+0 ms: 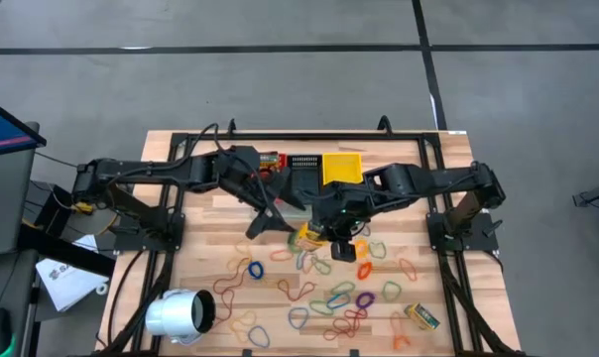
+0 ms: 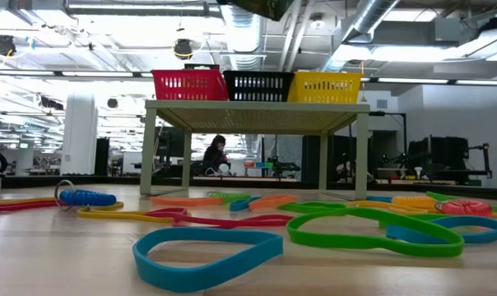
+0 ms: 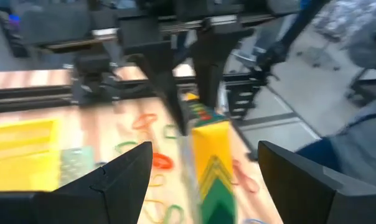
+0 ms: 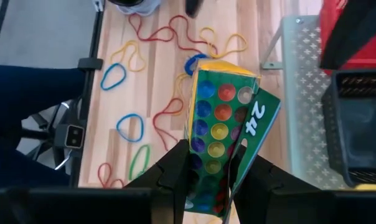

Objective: Pick & Place Office Desk Supplies
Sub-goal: Put the crayon box into the red bin on the shelf

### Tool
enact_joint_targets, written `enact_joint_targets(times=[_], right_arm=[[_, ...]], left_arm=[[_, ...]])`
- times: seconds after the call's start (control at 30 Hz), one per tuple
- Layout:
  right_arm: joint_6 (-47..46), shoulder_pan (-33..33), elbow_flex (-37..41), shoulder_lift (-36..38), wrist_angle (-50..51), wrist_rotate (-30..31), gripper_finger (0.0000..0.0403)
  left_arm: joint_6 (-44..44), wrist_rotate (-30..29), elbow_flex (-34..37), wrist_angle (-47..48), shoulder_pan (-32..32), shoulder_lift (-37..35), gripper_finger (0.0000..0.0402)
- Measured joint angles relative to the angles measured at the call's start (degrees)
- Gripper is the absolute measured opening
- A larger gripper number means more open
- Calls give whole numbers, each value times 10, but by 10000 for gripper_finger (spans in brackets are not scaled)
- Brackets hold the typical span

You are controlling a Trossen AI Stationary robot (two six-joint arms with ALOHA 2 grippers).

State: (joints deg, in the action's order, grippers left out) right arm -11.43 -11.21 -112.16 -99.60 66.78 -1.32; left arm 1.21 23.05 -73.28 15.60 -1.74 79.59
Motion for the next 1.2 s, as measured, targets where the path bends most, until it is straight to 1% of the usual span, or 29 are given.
enact_joint_targets(times=[0.3,0.4,0.5,0.6,0.73,0.9,0.97,1.2], right_arm=[[0,0,0,1,1,9,93],[1,1,0,1,1,18,93],[8,1,0,1,1,19,93],[9,1,0,1,1,18,93],[9,1,1,1,-3,19,93],[9,0,1,1,-7,19,93],[9,0,1,2,-12,18,93],[9,0,1,2,-12,18,93]], left_arm=[[1,-28,-1,-15,12,15,285],[1,-52,0,7,19,23,285],[1,-65,1,9,22,32,285],[0,-71,-1,-9,25,30,285],[1,-96,-1,-2,29,30,285],[10,-98,0,-1,38,48,285],[12,-102,-1,-16,40,57,285],[12,-102,0,-11,40,57,279]])
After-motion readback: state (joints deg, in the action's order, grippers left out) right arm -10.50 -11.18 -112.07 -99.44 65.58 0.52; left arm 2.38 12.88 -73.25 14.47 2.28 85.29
